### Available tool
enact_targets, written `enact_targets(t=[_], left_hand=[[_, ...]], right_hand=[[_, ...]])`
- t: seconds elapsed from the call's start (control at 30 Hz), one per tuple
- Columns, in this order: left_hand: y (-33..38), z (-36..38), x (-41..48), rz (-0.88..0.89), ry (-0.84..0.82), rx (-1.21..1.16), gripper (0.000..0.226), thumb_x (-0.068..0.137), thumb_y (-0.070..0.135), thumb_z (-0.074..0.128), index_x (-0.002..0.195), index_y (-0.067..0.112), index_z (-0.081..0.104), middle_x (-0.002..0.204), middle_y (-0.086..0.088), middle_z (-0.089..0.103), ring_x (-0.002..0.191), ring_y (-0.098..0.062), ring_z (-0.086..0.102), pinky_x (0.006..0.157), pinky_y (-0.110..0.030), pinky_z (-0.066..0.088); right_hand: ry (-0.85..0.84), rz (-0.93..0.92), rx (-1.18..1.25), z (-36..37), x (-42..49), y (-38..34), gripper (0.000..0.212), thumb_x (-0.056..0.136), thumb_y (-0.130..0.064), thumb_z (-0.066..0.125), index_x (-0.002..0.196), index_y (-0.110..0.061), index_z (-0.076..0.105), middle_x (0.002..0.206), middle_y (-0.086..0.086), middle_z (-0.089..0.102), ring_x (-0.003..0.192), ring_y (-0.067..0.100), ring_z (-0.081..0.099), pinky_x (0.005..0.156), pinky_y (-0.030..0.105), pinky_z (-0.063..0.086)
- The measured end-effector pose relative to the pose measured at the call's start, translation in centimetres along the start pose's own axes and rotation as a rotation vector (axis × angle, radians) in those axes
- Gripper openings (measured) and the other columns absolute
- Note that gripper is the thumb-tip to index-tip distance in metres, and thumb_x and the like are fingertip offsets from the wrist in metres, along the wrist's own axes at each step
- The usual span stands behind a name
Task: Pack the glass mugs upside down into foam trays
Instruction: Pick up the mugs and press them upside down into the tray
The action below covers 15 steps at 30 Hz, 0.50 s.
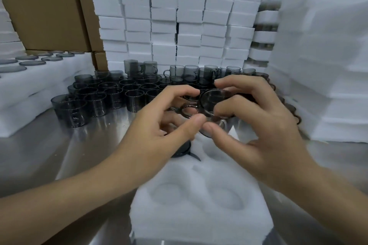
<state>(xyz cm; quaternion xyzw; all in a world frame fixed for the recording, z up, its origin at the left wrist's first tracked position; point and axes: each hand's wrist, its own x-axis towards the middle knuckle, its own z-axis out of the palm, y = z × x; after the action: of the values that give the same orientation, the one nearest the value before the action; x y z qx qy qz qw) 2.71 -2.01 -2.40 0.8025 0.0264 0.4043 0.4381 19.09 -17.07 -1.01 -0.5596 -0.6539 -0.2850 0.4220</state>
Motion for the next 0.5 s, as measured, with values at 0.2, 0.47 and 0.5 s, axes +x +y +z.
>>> enact_targets(t=[0.2,0.47,0.5], left_hand=[[-0.32,0.23,-0.24,0.097,0.069,-0.023,0.021,0.101,0.017,0.071,0.12,0.025,0.072,0.113,0.003,0.077,0.102,-0.025,0.078,0.088,-0.046,0.064],[-0.61,0.39,-0.25,0.169,0.125,-0.029,0.026,0.102,0.003,0.062,0.11,0.024,0.074,0.104,0.009,0.077,0.098,-0.016,0.077,0.081,-0.021,0.061],[-0.61,0.39,-0.21,0.176,0.132,-0.036,0.023,0.103,0.004,0.063,0.11,0.023,0.074,0.105,0.008,0.077,0.101,-0.016,0.077,0.083,-0.021,0.06]], right_hand=[[0.015,0.054,0.101,-0.69,0.23,-0.28,0.068,0.082,-0.032,0.093,0.137,-0.022,0.054,0.135,0.002,0.06,0.129,0.01,0.06,0.106,0.026,0.051],[-0.167,0.031,0.13,-0.24,-0.06,0.04,0.061,0.08,-0.037,0.092,0.131,-0.013,0.068,0.126,-0.005,0.066,0.122,0.016,0.061,0.104,0.029,0.048],[-0.178,0.011,0.122,-0.23,-0.09,0.13,0.06,0.082,-0.038,0.089,0.133,-0.014,0.067,0.128,-0.005,0.064,0.124,0.015,0.06,0.105,0.028,0.047]])
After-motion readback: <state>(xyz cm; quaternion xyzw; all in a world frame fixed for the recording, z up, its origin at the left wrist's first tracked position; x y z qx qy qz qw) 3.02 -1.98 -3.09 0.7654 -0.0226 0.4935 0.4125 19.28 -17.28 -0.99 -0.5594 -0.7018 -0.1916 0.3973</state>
